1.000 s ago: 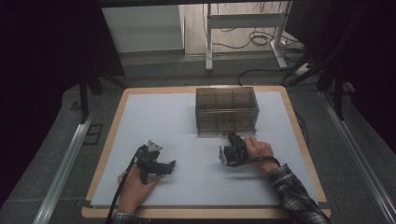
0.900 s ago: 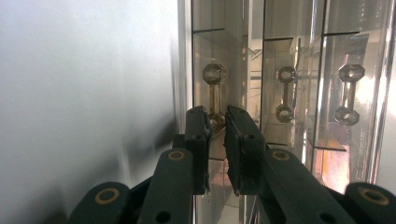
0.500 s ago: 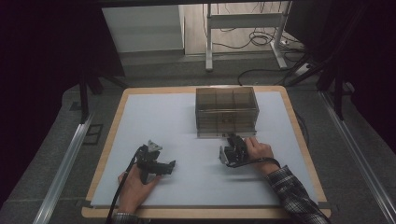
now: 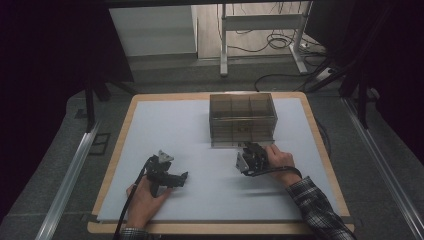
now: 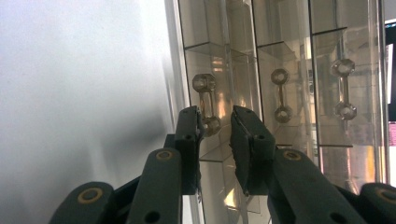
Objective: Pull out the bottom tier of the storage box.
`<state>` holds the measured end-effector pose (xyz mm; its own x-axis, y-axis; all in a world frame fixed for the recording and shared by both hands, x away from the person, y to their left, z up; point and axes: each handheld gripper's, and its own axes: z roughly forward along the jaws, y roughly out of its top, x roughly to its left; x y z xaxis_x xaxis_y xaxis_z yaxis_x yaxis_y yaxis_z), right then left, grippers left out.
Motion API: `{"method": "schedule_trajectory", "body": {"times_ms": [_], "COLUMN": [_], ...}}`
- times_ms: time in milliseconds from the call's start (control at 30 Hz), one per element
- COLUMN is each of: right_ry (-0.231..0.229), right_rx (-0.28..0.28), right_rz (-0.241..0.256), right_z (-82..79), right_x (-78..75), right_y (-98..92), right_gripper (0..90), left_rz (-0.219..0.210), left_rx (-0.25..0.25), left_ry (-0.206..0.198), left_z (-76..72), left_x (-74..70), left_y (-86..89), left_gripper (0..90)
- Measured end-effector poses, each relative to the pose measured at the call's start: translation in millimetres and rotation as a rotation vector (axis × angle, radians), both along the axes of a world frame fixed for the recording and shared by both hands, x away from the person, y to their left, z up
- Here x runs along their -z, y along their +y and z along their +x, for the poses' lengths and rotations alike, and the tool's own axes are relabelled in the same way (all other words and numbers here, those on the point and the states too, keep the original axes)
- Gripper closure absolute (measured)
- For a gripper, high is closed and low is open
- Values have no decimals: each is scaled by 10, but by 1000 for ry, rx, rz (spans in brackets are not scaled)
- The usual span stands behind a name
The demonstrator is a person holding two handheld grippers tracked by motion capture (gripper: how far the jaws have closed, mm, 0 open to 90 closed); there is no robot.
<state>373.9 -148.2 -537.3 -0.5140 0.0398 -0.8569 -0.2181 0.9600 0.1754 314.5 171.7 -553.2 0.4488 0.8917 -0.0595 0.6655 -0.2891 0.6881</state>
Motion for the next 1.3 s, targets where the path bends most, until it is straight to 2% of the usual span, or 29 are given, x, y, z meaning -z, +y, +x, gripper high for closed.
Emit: {"method": "schedule_trajectory", "body": {"times_ms": [167, 267, 333, 433, 600, 700, 767, 800, 900, 933, 1067, 1300], "right_ry": [36, 80, 90, 142, 181, 227, 236, 266, 284, 311, 344, 443], "right_rx": [-7, -9, -7, -10, -16, -21, -19, -23, -27, -30, -33, -38], "right_rz": [20, 43, 53, 80, 97, 120, 124, 131, 142, 156, 176, 206], "right_z": [14, 34, 39, 70, 96, 122, 127, 147, 164, 179, 200, 307], "right_x": [-42, -84, -92, -145, -189, -227, -235, -253, -273, -296, -332, -435], "right_y": [-18, -35, -39, -59, -75, -95, -101, -111, -126, -141, -159, -227], "right_gripper": [712, 704, 701, 689, 679, 670, 667, 658, 655, 654, 653, 653], "left_rz": [1, 1, 1, 1, 1, 1, 1, 1, 1, 1, 1, 0], "left_rx": [1, 1, 2, 2, 1, 1, 2, 1, 1, 1, 1, 2], "left_ry": [0, 0, 0, 0, 0, 1, 1, 1, 1, 1, 0, 0], "left_z": [0, 0, 0, 0, 0, 0, 0, 0, 0, 0, 0, 0], "left_x": [0, 0, 0, -1, -1, -1, -1, -1, -1, -1, -1, 0], "left_y": [1, 1, 2, 2, 2, 2, 2, 2, 2, 2, 1, 2], "left_gripper": [0, 0, 0, 0, 0, 0, 0, 0, 0, 0, 0, 0]}}
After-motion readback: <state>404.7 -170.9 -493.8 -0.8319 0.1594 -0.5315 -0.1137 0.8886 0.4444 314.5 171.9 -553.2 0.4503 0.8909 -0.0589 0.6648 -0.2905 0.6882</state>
